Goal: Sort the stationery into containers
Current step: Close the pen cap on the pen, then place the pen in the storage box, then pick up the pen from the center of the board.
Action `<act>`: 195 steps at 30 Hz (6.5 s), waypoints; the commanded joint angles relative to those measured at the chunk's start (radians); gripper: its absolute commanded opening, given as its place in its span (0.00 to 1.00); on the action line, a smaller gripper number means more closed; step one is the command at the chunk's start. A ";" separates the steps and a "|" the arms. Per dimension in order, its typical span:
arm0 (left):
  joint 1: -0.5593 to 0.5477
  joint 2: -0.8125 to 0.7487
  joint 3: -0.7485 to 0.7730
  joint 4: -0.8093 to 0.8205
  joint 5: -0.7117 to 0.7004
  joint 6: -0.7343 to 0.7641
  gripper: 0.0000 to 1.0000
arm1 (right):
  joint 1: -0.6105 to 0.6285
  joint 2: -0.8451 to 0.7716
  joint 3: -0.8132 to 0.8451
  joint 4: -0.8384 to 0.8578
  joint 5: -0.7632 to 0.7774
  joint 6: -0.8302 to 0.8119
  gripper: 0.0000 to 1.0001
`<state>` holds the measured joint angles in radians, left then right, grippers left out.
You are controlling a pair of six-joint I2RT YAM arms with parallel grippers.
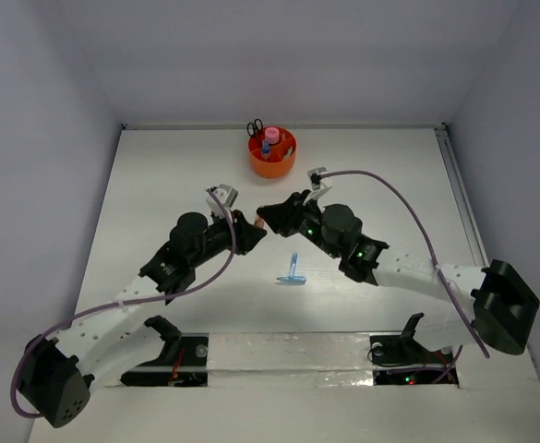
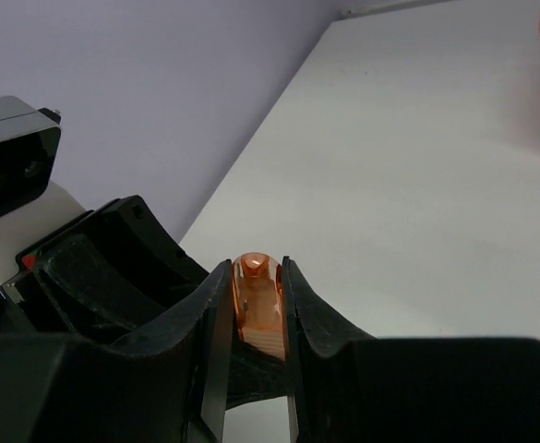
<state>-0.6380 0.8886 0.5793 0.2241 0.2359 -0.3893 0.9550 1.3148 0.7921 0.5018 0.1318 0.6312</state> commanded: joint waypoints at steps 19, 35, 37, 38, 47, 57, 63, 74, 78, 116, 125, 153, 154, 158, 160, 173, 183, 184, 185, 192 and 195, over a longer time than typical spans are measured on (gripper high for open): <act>0.018 -0.132 -0.194 0.452 0.045 -0.145 0.00 | -0.176 -0.095 0.119 -0.308 -0.419 -0.027 0.62; 0.018 -0.050 -0.243 0.725 0.371 -0.327 0.00 | -0.337 0.017 0.205 -0.023 -1.018 -0.038 0.78; 0.018 -0.034 -0.239 0.724 0.365 -0.330 0.00 | -0.337 0.018 0.194 0.018 -1.052 -0.002 0.77; 0.018 -0.030 -0.239 0.722 0.365 -0.329 0.00 | -0.337 0.015 0.190 0.041 -1.060 0.001 0.75; 0.018 0.023 -0.231 0.755 0.338 -0.329 0.00 | -0.337 0.060 0.190 -0.026 -1.066 0.004 0.66; 0.018 0.049 -0.205 0.730 0.304 -0.310 0.00 | -0.317 0.073 0.202 -0.103 -0.996 -0.041 0.13; 0.018 -0.020 -0.196 0.574 0.205 -0.218 0.32 | -0.317 0.075 0.226 -0.131 -0.830 -0.036 0.00; 0.018 -0.313 -0.262 0.238 -0.044 -0.158 0.86 | -0.410 0.247 0.366 -0.039 -0.612 0.029 0.00; 0.018 -0.388 -0.320 0.248 -0.076 -0.163 0.95 | -0.499 0.388 0.487 -0.048 -0.545 0.013 0.00; 0.018 -0.339 -0.401 0.293 -0.216 -0.103 0.99 | -0.567 0.867 1.042 -0.284 -0.241 -0.278 0.62; 0.018 -0.381 -0.328 0.198 -0.294 -0.155 0.99 | -0.558 0.519 0.632 -0.328 -0.383 -0.271 0.52; 0.018 -0.326 -0.271 0.126 -0.279 -0.192 0.99 | -0.173 0.204 0.205 -0.975 -0.445 -0.424 0.63; 0.018 -0.321 -0.272 0.127 -0.268 -0.194 0.99 | -0.173 0.225 0.208 -0.953 -0.433 -0.406 0.64; 0.018 -0.303 -0.285 0.136 -0.250 -0.201 0.99 | -0.173 0.271 0.228 -0.861 -0.338 -0.302 0.78; 0.018 -0.304 -0.294 0.139 -0.241 -0.209 0.99 | -0.173 0.297 0.243 -0.844 -0.325 -0.259 0.80; 0.018 -0.313 -0.317 0.146 -0.212 -0.206 0.99 | -0.173 0.422 0.300 -0.868 -0.218 -0.223 0.43; 0.018 -0.290 -0.317 0.141 -0.202 -0.197 0.99 | -0.173 0.468 0.300 -0.839 -0.216 -0.222 0.41; 0.018 -0.289 -0.317 0.141 -0.204 -0.195 0.99 | -0.173 0.468 0.302 -0.841 -0.212 -0.223 0.39; 0.018 -0.287 -0.317 0.142 -0.204 -0.195 0.99 | -0.173 0.469 0.305 -0.842 -0.207 -0.223 0.40; 0.018 -0.278 -0.323 0.150 -0.192 -0.181 0.99 | -0.173 0.449 0.303 -0.794 -0.216 -0.217 0.01; 0.018 -0.296 -0.328 0.159 -0.199 -0.174 0.99 | -0.173 0.376 0.306 -0.741 -0.190 -0.193 0.00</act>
<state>-0.6182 0.6117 0.2592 0.3325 0.0265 -0.5869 0.7738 1.7744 1.0782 -0.3313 -0.0959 0.4164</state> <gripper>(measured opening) 0.990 0.139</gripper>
